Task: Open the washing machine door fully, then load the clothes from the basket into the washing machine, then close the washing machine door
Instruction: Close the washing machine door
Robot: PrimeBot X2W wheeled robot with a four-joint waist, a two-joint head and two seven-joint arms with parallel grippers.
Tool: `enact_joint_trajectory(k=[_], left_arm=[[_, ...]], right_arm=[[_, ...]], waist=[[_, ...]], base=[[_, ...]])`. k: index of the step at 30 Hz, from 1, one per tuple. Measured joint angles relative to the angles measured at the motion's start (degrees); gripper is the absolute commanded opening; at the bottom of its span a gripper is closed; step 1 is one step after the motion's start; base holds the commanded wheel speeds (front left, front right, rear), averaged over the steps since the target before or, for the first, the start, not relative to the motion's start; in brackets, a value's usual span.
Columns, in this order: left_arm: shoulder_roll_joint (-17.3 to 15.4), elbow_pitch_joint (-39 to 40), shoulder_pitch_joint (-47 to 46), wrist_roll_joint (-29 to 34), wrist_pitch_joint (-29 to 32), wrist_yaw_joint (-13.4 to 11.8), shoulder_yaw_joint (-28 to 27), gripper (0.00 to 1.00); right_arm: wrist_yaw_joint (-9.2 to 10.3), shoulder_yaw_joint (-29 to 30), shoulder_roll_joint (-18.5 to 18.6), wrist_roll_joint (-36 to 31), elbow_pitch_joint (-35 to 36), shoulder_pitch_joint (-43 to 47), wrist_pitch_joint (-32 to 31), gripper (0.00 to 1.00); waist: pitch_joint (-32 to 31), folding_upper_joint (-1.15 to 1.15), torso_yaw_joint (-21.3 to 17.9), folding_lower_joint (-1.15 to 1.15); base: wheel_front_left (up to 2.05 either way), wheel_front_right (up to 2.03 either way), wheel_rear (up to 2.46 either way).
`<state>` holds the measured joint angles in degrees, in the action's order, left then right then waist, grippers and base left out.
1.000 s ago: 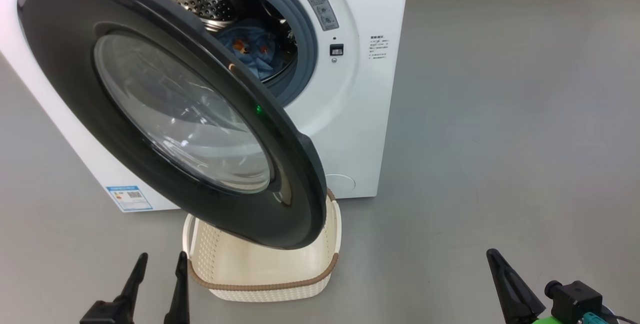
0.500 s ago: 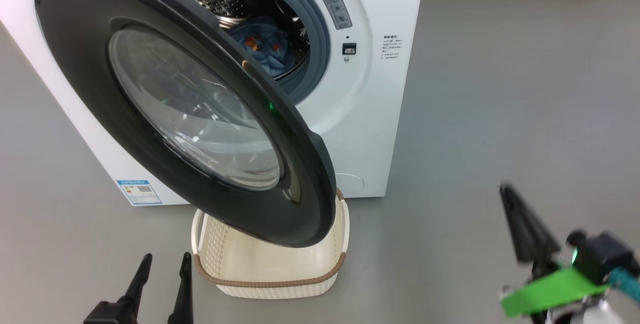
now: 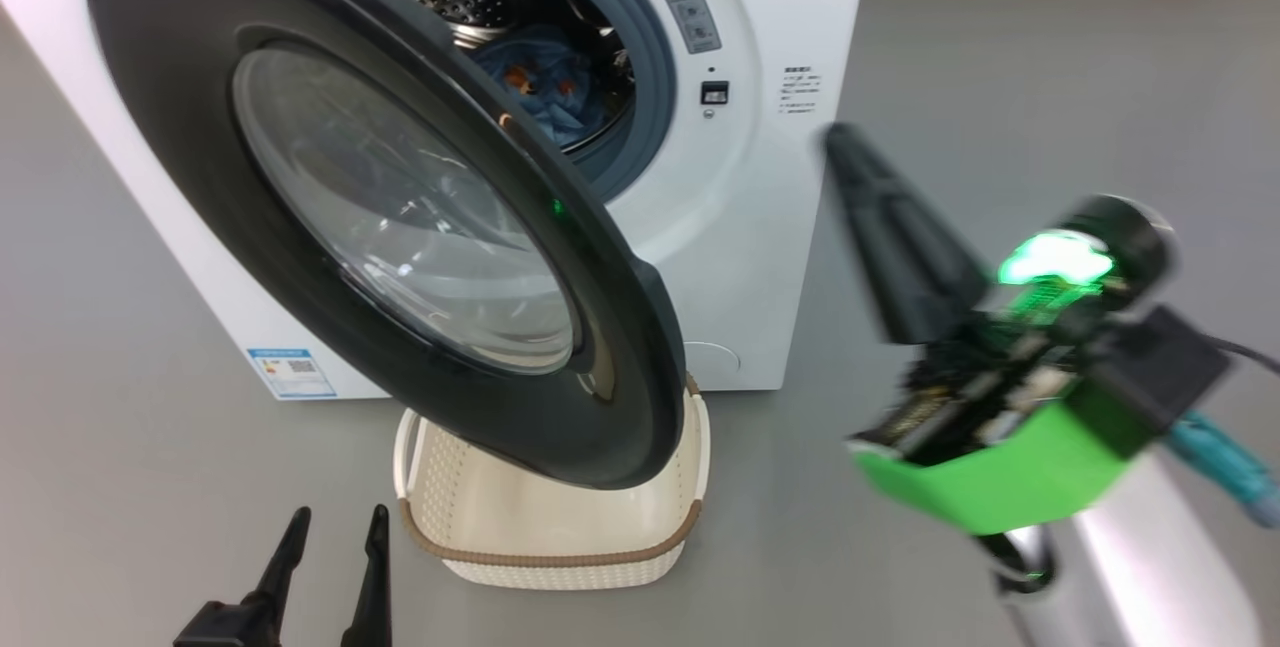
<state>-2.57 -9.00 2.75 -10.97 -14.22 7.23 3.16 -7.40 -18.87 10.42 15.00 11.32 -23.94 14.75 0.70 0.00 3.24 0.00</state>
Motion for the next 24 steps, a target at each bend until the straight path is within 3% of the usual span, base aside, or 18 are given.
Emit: enact_joint_trajectory(k=[8, 13, 24], left_arm=[[0.00, 0.00, -0.05, -0.01, 0.00, 0.01, 1.42, 1.00], [-0.01, 0.08, -0.05, -0.01, 0.00, 0.00, 1.44, 1.00], [-0.01, 0.53, -0.21, -0.02, 0.00, -0.42, 1.71, 1.00]], right_arm=[[-0.01, -12.09, -3.58, 3.42, -7.26, -2.94, 0.05, 0.00], [-0.01, -16.47, -4.80, 5.76, -12.63, -1.01, 0.04, 0.00], [-0.01, -16.48, -4.90, 6.79, -21.29, 3.08, 0.00, 0.00]], waist=[[0.46, 0.00, 2.50, 0.00], [0.68, 0.00, 4.29, 0.00], [2.13, 0.00, 5.62, 0.00]], base=[[0.00, 0.00, 0.00], [0.00, 0.00, 0.00], [0.00, 0.00, 0.00]])
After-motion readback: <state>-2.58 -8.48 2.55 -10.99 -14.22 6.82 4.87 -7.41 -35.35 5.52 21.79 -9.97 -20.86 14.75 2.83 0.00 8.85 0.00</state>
